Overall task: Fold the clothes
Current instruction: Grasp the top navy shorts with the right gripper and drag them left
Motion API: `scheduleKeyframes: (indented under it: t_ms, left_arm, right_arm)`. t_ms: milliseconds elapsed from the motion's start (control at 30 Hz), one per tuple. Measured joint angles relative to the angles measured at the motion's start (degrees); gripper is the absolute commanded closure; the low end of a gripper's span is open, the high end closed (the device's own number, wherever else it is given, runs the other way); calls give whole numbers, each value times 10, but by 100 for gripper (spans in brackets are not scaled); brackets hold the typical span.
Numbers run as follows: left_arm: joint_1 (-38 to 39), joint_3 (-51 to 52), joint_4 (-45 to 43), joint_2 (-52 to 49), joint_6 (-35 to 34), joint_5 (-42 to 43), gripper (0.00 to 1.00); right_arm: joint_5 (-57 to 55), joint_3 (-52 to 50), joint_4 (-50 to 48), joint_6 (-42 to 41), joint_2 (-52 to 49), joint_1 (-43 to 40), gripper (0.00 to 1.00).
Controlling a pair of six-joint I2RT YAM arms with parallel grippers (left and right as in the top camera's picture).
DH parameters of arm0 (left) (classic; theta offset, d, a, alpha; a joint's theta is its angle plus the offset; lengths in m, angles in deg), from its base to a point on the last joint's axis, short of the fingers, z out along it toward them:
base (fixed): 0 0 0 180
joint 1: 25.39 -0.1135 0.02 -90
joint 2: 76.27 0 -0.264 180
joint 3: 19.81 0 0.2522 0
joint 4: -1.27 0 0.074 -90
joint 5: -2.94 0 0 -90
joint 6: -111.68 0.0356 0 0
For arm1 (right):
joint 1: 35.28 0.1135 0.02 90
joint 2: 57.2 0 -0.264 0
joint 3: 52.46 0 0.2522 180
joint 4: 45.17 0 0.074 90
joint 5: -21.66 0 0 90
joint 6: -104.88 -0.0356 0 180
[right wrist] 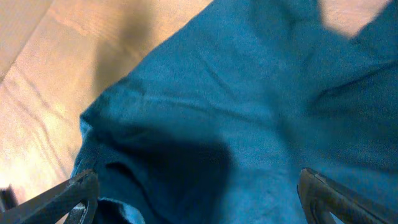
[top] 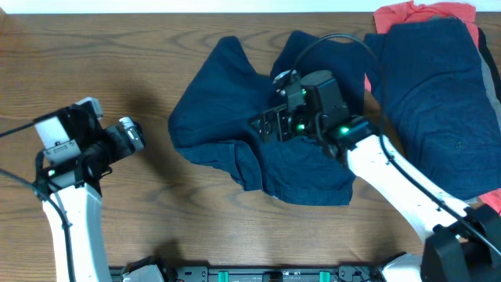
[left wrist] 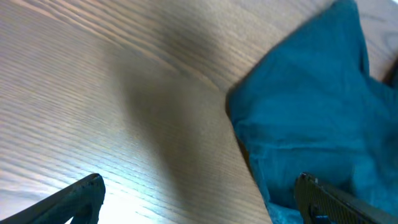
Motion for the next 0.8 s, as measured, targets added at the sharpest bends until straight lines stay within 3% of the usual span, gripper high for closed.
scheduleKeyframes:
  t_ms: [167,267,367,533,733,800]
  left_arm:
    - [1,0,-6,-33,0,5,2]
    - [1,0,-8,-46,0,5,2]
    - [1,0,-10,-49,0,-2,2]
    - [-4,0,-20,-49,0,-10,2]
    - [-5,0,-25,-49,0,-12,2]
    - [-5,0,-26,-49,0,-7,2]
  right_arm:
    - [14,0,-10,5,-56,50,2]
    - [50,0,-23,22,-103,88,26]
    - [98,0,-20,38,-127,117,41]
    - [166,0,-5,57,-123,144,48]
    - [194,1,25,83,-122,146,30]
    - [187,4,46,89,-121,136,13]
